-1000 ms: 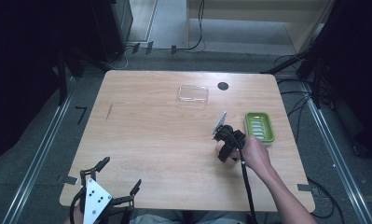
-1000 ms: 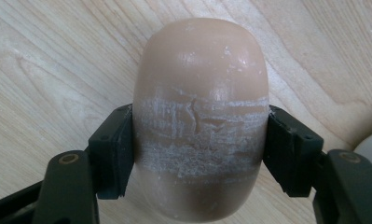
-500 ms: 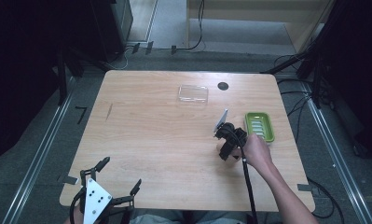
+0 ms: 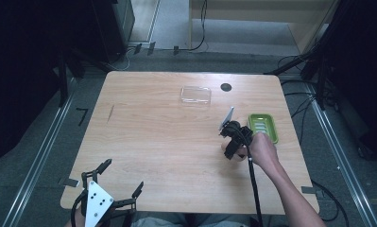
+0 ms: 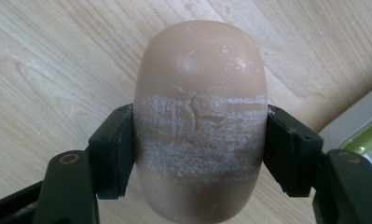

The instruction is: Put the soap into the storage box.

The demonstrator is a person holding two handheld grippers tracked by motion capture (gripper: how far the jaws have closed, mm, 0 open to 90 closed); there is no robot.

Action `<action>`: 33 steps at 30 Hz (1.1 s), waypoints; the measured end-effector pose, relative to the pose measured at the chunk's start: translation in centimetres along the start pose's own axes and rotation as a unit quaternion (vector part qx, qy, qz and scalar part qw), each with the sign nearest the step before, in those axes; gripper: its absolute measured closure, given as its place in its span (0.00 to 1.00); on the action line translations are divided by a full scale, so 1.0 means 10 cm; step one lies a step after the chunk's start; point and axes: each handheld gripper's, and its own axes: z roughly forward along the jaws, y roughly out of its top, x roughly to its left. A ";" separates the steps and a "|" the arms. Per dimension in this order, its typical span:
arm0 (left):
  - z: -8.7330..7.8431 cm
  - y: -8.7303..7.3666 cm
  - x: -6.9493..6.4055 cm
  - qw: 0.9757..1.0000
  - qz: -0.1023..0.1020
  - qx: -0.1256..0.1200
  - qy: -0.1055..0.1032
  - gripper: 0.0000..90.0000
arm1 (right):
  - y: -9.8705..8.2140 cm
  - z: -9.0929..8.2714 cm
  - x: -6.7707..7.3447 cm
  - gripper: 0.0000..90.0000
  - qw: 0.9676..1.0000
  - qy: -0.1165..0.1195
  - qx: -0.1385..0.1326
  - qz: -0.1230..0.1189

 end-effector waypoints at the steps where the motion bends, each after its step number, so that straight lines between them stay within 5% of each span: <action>1: 0.00 0.00 0.00 1.000 0.000 0.000 0.000 0.00 | 0.00 -0.01 -0.01 0.37 1.000 -0.001 -0.002 -0.001; 33: 0.00 0.00 0.00 1.000 0.000 0.001 0.001 0.00 | -0.09 -0.25 -0.38 0.37 0.999 -0.005 -0.019 0.042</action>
